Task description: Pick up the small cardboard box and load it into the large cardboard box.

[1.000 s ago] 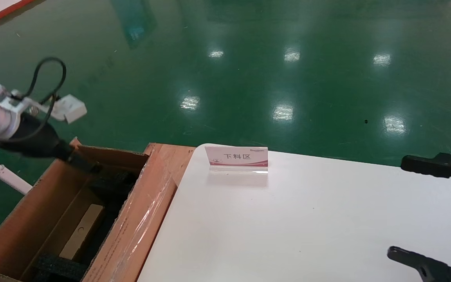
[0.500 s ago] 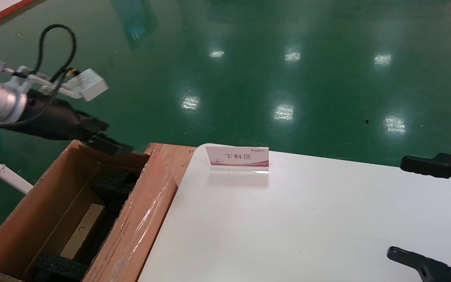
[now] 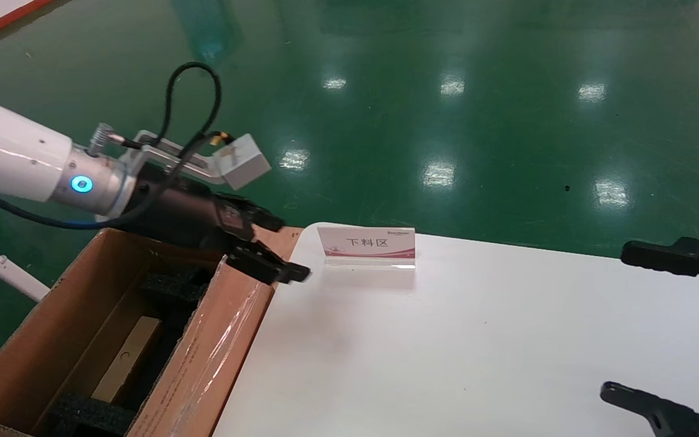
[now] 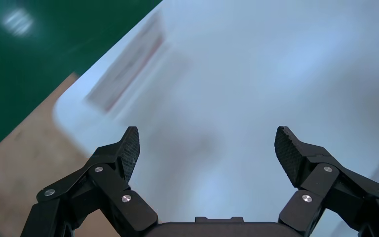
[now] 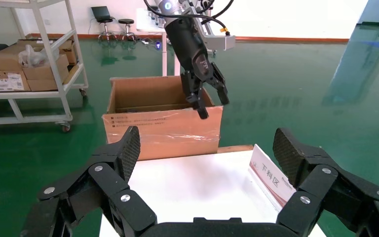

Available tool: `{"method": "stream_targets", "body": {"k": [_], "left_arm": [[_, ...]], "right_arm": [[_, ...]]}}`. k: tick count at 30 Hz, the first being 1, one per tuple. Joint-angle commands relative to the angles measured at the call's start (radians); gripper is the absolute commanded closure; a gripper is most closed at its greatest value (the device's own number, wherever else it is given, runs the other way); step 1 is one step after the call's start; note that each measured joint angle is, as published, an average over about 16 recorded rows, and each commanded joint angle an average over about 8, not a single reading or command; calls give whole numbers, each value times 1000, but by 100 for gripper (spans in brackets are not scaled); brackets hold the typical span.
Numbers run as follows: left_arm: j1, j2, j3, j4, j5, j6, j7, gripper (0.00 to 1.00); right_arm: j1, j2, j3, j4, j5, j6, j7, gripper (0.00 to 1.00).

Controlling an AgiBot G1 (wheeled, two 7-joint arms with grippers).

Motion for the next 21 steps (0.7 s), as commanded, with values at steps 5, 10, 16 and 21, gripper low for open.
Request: {"method": "stream_targets", "body": {"k": [5,10,16,21], "left_arm": [[150,15,-201,-17,-42,50,81,0],[275,27,-368,-31,-77,92,149,0],[425,42,-569,-48,-119,142,230,0],[551,55,-737,-62,-154,183,298,0]], "right_arm": [[0,0,1,0,-1,0,0,0],[-1,-1,3,1,-2,-1,1,0],[-1,-2,5,1,-3,-2,3,0],[-2,-2,7,2,-5,-2,4,0]]}}
